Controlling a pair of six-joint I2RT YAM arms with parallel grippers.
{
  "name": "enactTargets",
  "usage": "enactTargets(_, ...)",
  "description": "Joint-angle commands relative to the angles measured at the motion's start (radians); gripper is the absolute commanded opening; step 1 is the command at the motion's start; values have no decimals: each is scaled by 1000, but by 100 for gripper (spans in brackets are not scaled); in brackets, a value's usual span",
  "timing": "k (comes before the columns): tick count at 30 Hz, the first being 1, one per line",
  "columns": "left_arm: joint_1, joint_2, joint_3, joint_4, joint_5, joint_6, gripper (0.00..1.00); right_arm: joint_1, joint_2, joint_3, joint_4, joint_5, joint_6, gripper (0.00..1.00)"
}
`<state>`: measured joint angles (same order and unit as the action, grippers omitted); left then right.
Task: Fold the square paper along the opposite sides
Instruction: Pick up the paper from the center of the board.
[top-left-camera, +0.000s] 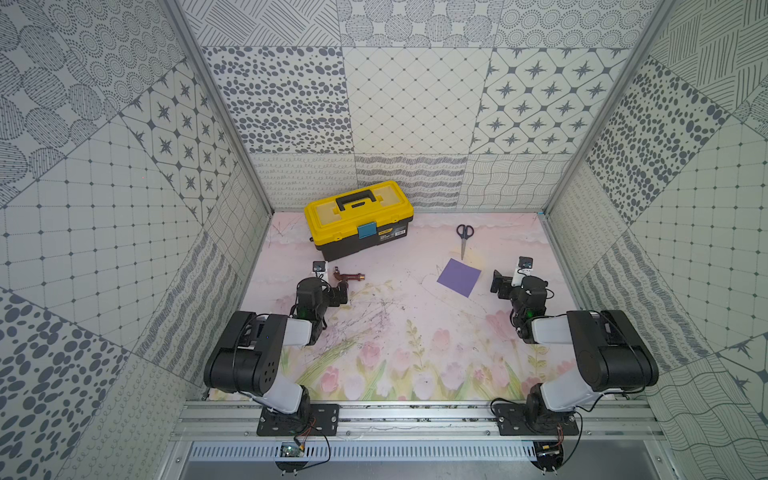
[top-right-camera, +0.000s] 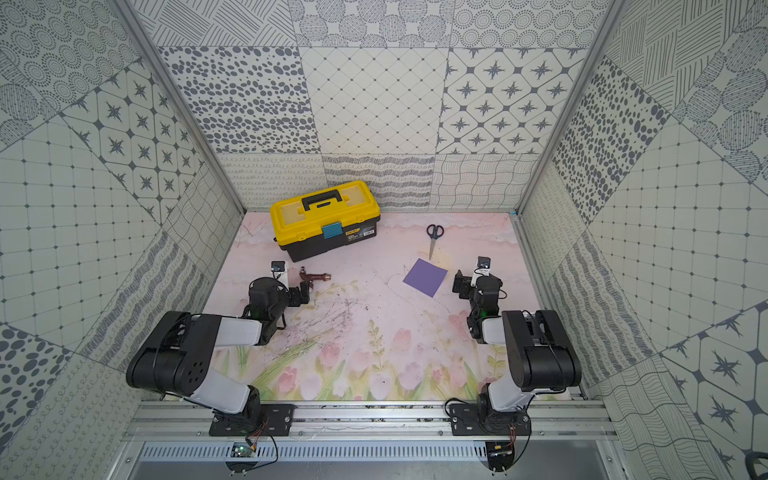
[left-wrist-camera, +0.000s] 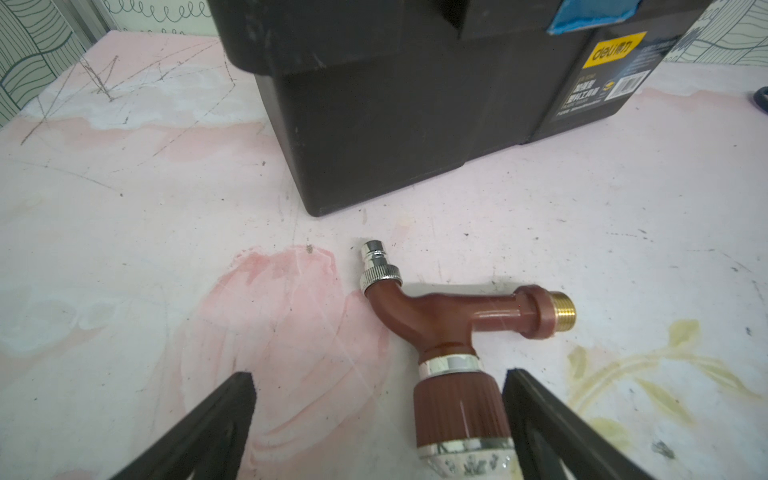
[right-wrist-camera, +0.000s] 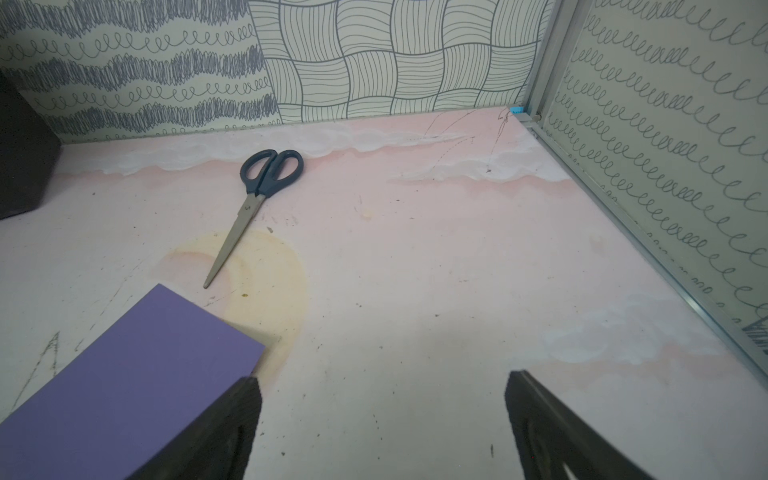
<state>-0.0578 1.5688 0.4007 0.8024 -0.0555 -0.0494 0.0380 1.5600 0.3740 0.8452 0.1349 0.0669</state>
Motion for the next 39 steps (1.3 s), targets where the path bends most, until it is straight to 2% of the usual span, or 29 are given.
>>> enactTargets(1,11,3,13,35,23,7,98,5,-9,18,18,3,-6,97)
enactTargets(5,11,3,11,41,17,13,98,8,-38,24,7,-27,-18,97)
enactTargets(6,3,-19,24,8,-12,16,98,25,-90,36,-58,-29,-40,97)
enactTargets(8,-21,-141,107,-256,-79,-6,98,66,-226,116,-343,17,-19,96)
enactTargets(10,-50,-243,225,-519,-128,-58,98,78,-309,239,-637,-20,93,93)
enactTargets(13,-136,-281,374,-721,-173,-149,98,94,-338,391,-964,-102,322,90)
enactTargets(16,-253,-204,543,-922,-183,-248,98,121,-327,413,-1090,-182,458,84)
enactTargets(20,-399,-66,690,-1094,-145,-379,98,131,-285,369,-1092,-218,516,84)
enactTargets(24,-524,110,810,-1147,-57,-456,98,101,-163,409,-1051,-407,527,84)
enactTargets(27,-599,241,929,-1165,-50,-470,97,68,-80,434,-980,-462,557,83)
enactTargets(33,-650,434,1145,-1177,38,-523,97,20,37,468,-900,-485,572,82)
enactTargets(39,-675,668,1376,-1299,130,-557,92,-13,152,455,-782,-498,606,78)
